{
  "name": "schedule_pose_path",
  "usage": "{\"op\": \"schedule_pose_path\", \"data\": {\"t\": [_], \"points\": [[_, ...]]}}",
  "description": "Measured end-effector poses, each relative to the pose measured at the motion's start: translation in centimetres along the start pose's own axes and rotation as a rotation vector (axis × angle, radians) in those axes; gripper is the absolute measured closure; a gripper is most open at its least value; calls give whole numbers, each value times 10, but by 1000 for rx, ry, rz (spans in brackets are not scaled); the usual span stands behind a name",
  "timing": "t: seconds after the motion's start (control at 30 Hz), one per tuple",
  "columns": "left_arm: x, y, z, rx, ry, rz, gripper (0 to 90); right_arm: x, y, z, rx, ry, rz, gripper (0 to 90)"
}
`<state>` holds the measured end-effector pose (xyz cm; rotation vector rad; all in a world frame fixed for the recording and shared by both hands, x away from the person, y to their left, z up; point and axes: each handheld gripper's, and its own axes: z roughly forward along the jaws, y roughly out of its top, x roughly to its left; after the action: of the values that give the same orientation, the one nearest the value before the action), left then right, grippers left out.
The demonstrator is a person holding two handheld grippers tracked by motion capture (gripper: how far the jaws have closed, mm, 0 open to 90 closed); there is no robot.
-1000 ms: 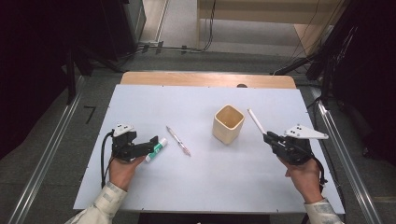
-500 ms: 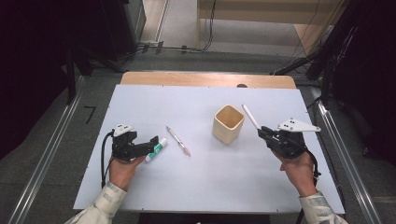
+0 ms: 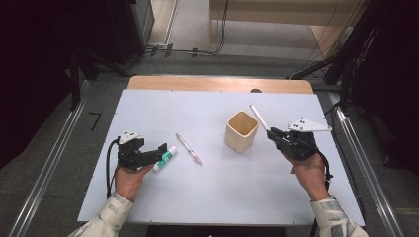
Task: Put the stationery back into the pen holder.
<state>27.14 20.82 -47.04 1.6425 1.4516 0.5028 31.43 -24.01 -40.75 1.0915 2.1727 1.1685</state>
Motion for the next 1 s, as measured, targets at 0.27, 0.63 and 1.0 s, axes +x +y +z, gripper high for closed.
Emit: {"op": "schedule_pose_path", "data": {"t": [0.27,0.63,1.0], "points": [[0,0,0,0,-2,-1,109,2,7,5,-5,8,-8,768],[1,1,-1,-5,-5,-7,112,4,17,13,-12,18,-9,768],[3,1,-3,-10,-6,-9,112,11,26,28,0,30,-14,768]]}}
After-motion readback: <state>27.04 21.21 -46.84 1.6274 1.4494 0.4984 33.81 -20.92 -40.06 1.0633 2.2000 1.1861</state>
